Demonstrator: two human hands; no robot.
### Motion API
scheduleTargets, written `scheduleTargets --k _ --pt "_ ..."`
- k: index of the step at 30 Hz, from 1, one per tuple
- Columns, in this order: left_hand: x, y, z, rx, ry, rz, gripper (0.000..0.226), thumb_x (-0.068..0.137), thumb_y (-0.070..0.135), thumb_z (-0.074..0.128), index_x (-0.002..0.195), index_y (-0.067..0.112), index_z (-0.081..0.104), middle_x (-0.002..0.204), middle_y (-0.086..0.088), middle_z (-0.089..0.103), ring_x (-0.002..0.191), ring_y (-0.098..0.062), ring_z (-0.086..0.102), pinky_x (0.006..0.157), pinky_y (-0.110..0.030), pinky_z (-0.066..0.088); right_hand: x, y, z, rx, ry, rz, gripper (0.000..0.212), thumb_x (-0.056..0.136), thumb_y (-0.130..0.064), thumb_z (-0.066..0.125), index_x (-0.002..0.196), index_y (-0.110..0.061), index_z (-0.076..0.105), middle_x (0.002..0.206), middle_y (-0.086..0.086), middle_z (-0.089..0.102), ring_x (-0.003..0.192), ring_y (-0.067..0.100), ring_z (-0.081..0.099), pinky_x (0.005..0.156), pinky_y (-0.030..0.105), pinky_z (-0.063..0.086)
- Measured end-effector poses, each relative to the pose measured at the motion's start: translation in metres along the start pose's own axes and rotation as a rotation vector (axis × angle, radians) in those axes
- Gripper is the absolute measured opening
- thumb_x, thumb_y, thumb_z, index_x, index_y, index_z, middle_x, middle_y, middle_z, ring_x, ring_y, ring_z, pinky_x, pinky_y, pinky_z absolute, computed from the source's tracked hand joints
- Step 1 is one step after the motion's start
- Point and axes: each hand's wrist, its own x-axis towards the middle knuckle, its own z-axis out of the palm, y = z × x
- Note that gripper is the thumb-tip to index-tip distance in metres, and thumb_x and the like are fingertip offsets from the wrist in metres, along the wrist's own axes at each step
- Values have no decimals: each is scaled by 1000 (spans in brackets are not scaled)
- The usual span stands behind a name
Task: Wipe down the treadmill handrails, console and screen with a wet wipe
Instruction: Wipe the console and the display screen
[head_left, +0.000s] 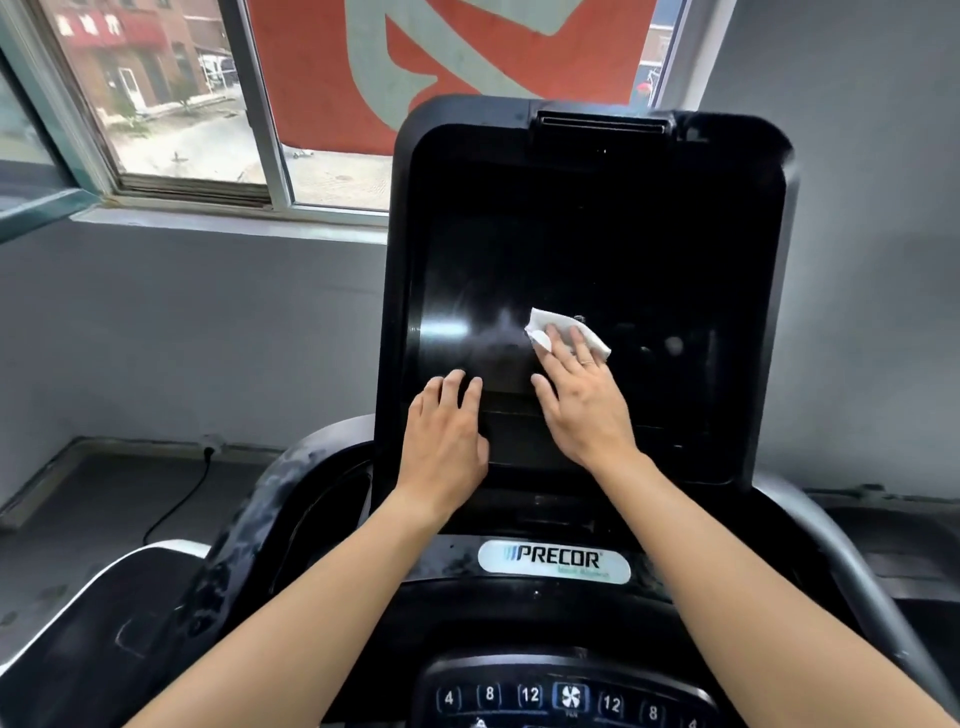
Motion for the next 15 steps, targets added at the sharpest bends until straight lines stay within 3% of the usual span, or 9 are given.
scheduleTargets --k 2,6,8,15 --pt "5 0 -2 4 9 -8 70 86 23 65 152 10 46 156 -14 41 146 -35 36 119 -46 36 2 -12 5 12 -7 6 59 108 -43 32 162 -20 26 170 -4 16 159 19 -2 129 45 10" --pt "16 -3 -4 -3 30 -22 74 83 25 68 151 10 43 159 -15 37 149 -36 32 121 -48 33 -7 -19 21 -112 -111 -336 60 106 -44 26 159 -18 37 168 -2 24 159 19 5 128 43 15" --pt "20 -5 -6 16 26 -31 76 85 29 69 152 11 41 161 -14 36 150 -35 31 121 -49 32 1 -10 18 -162 -88 -391 57 106 -42 26 156 -19 43 167 -4 28 158 18 11 128 40 16" --pt "26 -5 -7 89 28 -65 82 90 50 69 156 12 38 160 -14 39 147 -33 37 121 -48 32 33 -10 0 19 63 -50 57 109 -37 30 163 -20 24 170 -7 13 158 13 -6 129 40 3"
